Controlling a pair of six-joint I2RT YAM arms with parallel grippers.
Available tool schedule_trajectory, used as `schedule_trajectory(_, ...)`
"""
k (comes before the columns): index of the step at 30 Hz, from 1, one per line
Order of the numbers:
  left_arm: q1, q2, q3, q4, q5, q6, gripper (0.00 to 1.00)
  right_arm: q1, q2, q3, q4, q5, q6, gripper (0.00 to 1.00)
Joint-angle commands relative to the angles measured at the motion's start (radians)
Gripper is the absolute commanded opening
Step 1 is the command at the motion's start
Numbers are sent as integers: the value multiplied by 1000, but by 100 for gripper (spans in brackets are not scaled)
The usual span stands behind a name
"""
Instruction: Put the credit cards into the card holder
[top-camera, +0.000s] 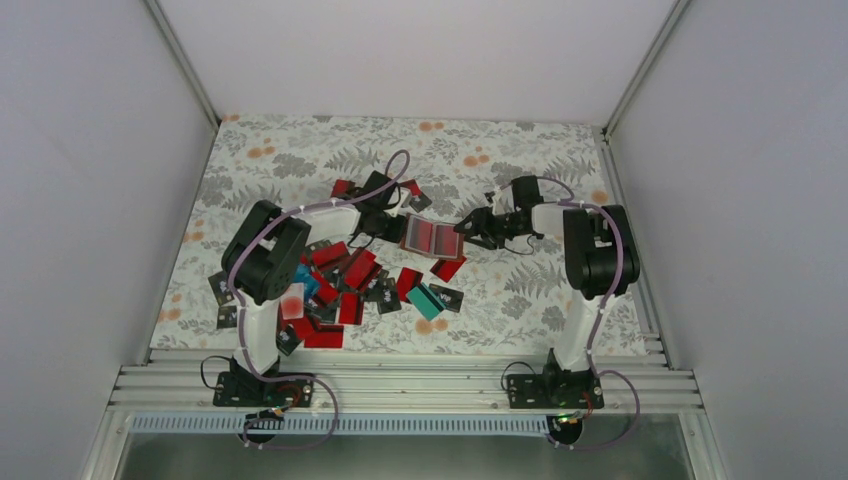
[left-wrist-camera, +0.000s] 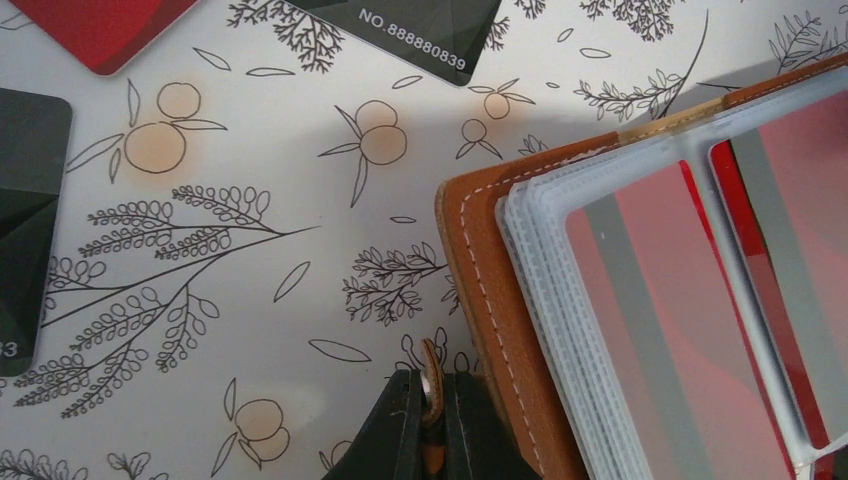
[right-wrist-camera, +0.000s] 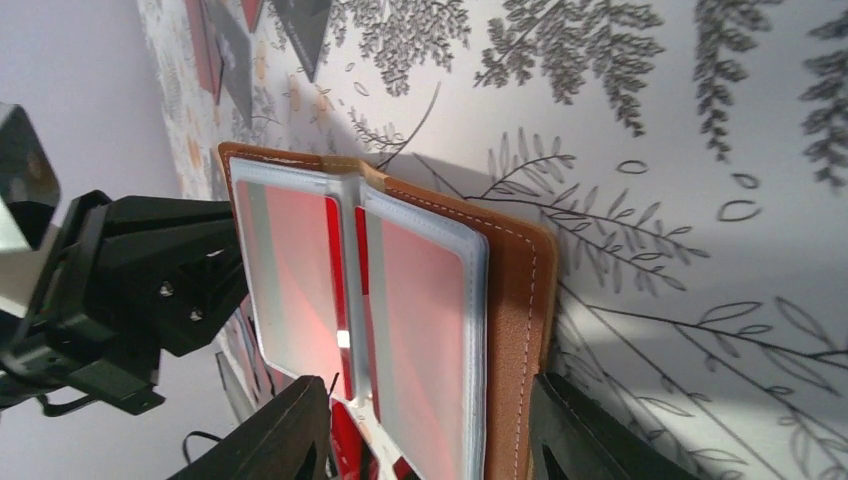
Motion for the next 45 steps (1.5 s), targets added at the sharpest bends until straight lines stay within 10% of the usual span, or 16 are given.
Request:
schedule_trajectory(1, -16, -6, -11, 10, 26, -15, 2, 7, -6, 7, 16, -88, 14, 52)
schedule_trajectory(45, -31, -8, -100, 77, 47, -113, 2, 259, 43, 191, 9, -58, 118, 49)
